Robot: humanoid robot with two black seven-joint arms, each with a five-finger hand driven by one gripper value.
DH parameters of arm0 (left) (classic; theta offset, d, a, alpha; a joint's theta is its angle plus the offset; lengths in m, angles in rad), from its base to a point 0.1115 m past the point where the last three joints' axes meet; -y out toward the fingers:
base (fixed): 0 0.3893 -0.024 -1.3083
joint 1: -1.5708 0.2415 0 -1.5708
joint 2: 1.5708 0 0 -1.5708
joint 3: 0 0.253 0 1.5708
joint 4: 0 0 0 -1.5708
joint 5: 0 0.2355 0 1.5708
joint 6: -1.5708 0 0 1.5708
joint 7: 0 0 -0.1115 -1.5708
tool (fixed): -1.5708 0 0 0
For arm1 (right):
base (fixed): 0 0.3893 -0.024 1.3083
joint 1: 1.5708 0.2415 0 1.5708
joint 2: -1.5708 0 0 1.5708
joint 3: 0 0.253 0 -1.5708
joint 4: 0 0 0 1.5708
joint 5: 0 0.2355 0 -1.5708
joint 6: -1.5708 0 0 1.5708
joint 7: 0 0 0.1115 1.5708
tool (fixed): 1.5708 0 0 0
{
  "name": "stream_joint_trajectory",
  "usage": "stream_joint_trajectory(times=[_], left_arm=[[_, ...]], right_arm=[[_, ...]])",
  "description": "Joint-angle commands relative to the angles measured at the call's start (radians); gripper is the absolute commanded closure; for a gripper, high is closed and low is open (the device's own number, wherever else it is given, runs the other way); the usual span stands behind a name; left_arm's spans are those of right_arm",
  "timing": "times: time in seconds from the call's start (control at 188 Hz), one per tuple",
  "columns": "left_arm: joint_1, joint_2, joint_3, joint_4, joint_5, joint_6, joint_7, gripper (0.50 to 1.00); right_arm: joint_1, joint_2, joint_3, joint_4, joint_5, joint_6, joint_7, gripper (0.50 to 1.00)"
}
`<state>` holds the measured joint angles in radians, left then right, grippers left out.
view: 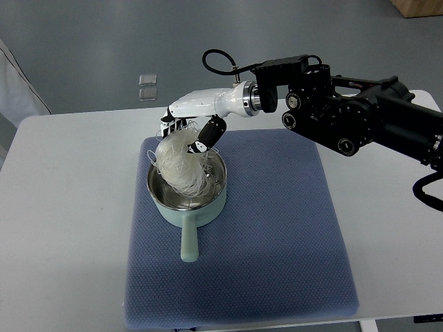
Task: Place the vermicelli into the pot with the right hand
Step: 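Lower the vermicelli into the pot and open the right hand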
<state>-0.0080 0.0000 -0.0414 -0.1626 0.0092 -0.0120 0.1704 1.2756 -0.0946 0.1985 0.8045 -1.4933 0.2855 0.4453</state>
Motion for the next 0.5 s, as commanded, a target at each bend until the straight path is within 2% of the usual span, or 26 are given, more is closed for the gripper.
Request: stream_joint_trajectory(times=[0.0, 0.292, 0.355, 0.493], left_arm=[[-0.001, 0.000, 0.000, 0.000, 0.000, 0.000, 0.000, 0.500], [-0.001, 0.000, 0.000, 0.000, 0.000, 0.000, 0.000, 0.500], [0.000, 0.000, 0.000, 0.000, 0.000, 0.000, -0.002, 0.500], [0.000, 0.000, 0.000, 0.000, 0.000, 0.000, 0.000, 0.500]], right_arm=[[-0.030, 0.006, -0.001, -0.002, -0.001, -0.026, -0.031, 0.859], [-0.048, 0.013, -0.001, -0.008, -0.001, -0.031, -0.036, 0.799], [-0.048, 0.012, -0.001, -0.008, 0.001, -0.031, -0.034, 0.771], [-0.047, 0.006, 0.001, -0.008, 0.011, -0.031, -0.034, 0.648]])
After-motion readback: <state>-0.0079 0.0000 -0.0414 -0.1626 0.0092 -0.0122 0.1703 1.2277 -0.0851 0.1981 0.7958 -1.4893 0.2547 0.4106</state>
